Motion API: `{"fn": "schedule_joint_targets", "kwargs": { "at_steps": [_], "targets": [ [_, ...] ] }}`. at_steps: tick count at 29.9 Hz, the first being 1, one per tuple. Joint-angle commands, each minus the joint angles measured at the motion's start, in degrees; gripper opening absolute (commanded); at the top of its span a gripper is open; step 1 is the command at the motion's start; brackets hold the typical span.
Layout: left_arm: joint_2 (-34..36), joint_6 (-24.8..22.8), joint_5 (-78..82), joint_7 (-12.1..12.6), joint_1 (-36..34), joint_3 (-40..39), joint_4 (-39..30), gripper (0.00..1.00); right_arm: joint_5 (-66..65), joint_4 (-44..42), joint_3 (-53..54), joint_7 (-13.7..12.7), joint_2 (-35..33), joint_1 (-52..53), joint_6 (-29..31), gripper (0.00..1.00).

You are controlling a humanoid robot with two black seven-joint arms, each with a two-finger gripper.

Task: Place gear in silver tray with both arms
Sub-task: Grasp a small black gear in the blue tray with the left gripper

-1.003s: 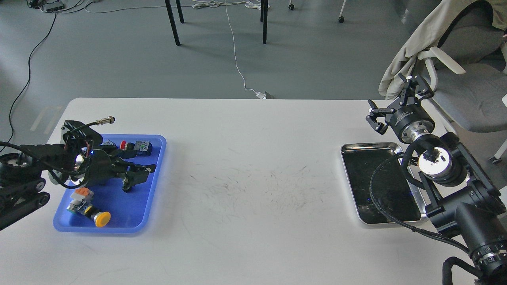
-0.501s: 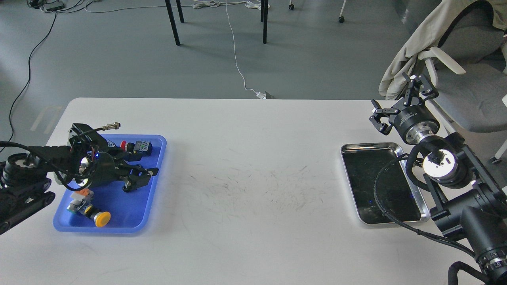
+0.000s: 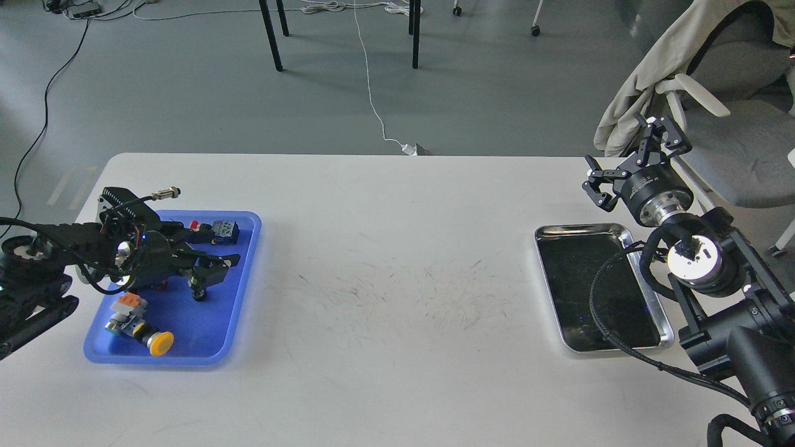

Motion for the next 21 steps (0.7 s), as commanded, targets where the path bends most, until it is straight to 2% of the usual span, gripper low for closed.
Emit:
{"fn": "schedule_joint_targets", "kwargs": {
  "at_steps": [1, 21],
  "targets": [
    [-0.4, 1.2, 0.2, 0.0, 0.1, 2.0, 1.4, 0.65, 0.0, 0.2, -0.1, 0.0, -0.2, 0.0, 0.0, 0.99],
    [-2.1, 3.1, 0.2, 0.0, 0.0, 3.0, 3.7, 0.64, -0.1, 0.9, -0.1, 0.0, -0.3, -0.9, 0.0, 0.99]
  ]
}}
